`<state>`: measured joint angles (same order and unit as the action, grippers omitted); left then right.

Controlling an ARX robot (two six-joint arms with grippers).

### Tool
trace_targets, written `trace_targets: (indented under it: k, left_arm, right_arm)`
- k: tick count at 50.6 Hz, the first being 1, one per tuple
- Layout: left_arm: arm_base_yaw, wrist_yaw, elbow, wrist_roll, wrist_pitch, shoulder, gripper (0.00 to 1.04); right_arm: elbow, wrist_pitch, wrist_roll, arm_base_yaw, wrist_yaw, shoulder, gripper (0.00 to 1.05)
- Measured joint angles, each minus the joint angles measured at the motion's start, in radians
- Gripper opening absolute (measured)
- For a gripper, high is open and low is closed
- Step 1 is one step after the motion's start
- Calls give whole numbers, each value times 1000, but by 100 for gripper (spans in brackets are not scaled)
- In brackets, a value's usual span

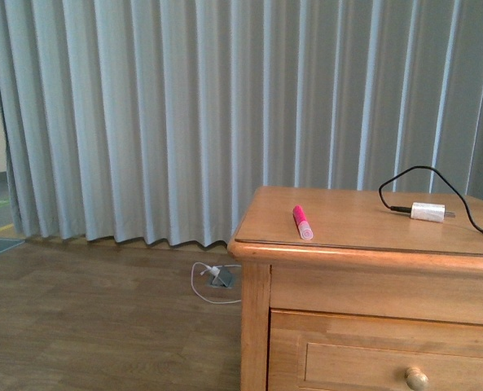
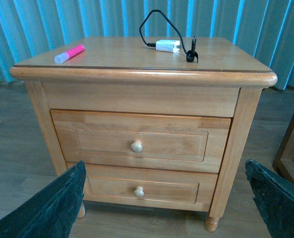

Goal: Place pink marker in drawer with both arms

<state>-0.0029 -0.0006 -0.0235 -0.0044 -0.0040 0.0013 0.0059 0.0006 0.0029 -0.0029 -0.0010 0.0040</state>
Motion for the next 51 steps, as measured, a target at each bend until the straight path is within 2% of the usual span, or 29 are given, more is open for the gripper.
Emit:
trace_targets:
  k: [47,51]
  left_arm:
    - [0,0,0,0,0,0,99]
    - [0,0,0,0,0,0,99]
  right_arm:
    - [0,-2,0,0,1,1,96]
    - [50,-144,5,8,25,75,96]
